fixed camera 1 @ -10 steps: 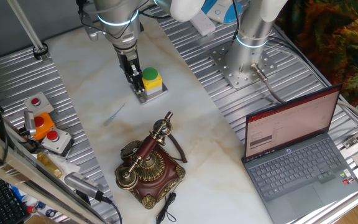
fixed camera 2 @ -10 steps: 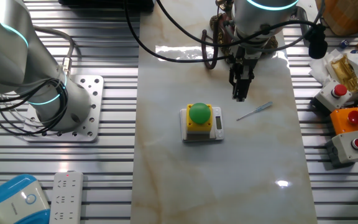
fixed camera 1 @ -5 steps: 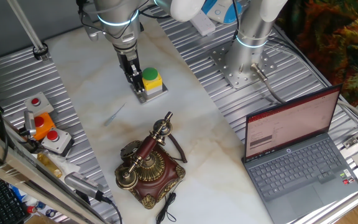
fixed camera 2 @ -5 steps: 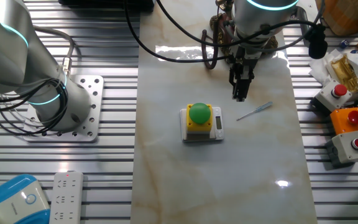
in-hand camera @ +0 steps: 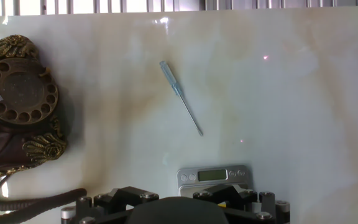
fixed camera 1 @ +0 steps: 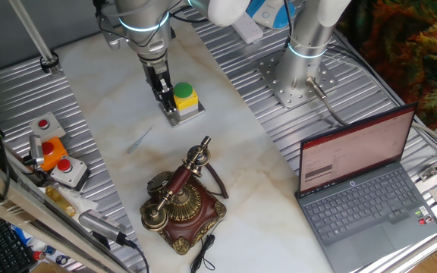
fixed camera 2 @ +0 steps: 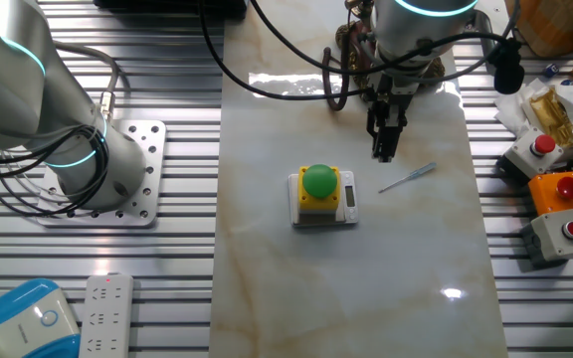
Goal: Dial a number on an old rotary phone
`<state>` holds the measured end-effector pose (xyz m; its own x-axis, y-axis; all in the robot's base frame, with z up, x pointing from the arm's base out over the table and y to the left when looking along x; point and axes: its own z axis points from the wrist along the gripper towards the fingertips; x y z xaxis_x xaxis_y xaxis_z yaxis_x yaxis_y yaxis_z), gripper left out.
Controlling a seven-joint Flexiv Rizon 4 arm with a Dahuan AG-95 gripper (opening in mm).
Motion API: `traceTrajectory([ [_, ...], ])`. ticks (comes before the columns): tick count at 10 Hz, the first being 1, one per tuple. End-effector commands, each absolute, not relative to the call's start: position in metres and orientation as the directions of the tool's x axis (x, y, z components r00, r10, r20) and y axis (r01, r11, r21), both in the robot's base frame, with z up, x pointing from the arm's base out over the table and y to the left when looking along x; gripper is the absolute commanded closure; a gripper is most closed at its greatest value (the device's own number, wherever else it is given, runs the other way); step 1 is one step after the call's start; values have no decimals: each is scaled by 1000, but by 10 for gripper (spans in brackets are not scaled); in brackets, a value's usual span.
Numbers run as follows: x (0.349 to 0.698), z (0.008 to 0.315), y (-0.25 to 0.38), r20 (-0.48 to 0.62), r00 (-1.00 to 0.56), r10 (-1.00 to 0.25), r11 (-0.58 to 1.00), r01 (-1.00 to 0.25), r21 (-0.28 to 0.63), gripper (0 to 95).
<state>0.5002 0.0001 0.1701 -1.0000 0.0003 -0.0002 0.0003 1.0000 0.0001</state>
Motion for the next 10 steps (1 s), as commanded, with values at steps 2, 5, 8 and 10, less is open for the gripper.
traceTrajectory([
  [2, 500, 170, 0, -82, -927, -366, 930, -361, -74, 950],
  [5, 500, 170, 0, -78, -926, -369, 928, -364, -77, 950],
  [8, 500, 170, 0, -75, -927, -368, 929, -362, -79, 950],
  [10, 500, 170, 0, -74, -928, -365, 930, -360, -82, 950],
])
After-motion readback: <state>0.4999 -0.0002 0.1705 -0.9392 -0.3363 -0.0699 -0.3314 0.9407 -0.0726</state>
